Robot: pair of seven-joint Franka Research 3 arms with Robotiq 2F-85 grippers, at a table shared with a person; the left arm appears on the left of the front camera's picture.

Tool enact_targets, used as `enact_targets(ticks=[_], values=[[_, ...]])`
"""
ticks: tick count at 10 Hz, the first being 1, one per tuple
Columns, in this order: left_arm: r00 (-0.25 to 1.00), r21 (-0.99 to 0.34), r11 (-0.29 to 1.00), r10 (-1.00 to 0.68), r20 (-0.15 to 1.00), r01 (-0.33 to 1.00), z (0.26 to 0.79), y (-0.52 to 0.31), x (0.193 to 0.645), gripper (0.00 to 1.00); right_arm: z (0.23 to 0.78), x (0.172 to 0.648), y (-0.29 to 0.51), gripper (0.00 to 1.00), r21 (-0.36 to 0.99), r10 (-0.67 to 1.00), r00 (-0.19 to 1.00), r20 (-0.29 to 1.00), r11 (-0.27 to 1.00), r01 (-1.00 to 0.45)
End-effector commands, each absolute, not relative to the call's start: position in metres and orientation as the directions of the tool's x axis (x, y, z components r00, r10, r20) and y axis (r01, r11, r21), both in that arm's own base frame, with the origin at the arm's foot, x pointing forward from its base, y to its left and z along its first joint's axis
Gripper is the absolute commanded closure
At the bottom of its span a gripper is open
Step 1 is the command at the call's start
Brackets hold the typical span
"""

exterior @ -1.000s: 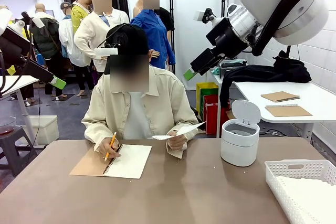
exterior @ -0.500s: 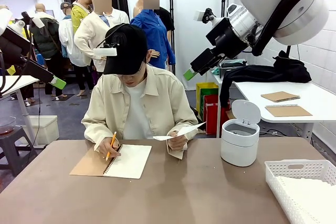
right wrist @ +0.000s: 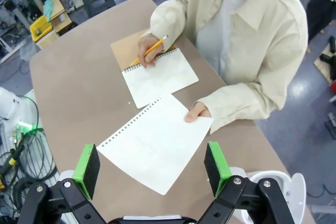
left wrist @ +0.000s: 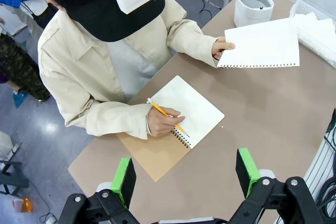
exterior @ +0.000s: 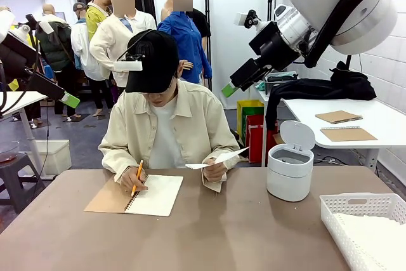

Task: Sort the paper based on its condition.
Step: If a person hands you a paper, place it in the Organizing basket , and if it's crumpled, put it in the Trash can.

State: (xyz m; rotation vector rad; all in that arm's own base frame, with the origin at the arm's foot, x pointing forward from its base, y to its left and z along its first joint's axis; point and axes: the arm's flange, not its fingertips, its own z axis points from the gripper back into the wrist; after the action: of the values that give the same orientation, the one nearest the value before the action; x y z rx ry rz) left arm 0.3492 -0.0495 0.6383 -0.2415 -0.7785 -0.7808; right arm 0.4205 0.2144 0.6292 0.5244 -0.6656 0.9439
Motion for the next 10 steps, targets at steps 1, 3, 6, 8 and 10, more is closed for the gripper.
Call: enact_targets(ticks=[1, 3, 6, 8, 10], values=[[0.455, 0.078, 0.701, -0.539, 0.709, 0.709, 0.638, -0.049, 0.349, 0.00, 0.629, 0.420, 0.214, 0.00, 0.123, 0.558, 0.420, 0.716, 0.491, -0.863], [0.455, 0.078, 0.701, -0.539, 0.709, 0.709, 0.638, -0.049, 0.349, 0.00, 0.629, 0.420, 0.214, 0.00, 0.123, 0.558, 0.420, 0.716, 0.491, -0.863], [0.455, 0.078, 0.701, -0.539, 0.709, 0.709, 0.638, -0.049, 0.349, 0.00, 0.619, 0.430, 0.211, 0.00, 0.265, 0.483, 0.585, 0.651, 0.577, -0.772], [0.455, 0.078, 0.701, -0.539, 0.709, 0.709, 0.638, -0.049, 0.349, 0.00, 0.597, 0.448, 0.202, 0.00, 0.406, 0.396, 0.749, 0.532, 0.656, -0.636], [0.455, 0.078, 0.701, -0.539, 0.709, 0.709, 0.638, -0.049, 0.349, 0.00, 0.572, 0.454, 0.200, 0.00, 0.457, 0.357, 0.833, 0.423, 0.710, -0.536]])
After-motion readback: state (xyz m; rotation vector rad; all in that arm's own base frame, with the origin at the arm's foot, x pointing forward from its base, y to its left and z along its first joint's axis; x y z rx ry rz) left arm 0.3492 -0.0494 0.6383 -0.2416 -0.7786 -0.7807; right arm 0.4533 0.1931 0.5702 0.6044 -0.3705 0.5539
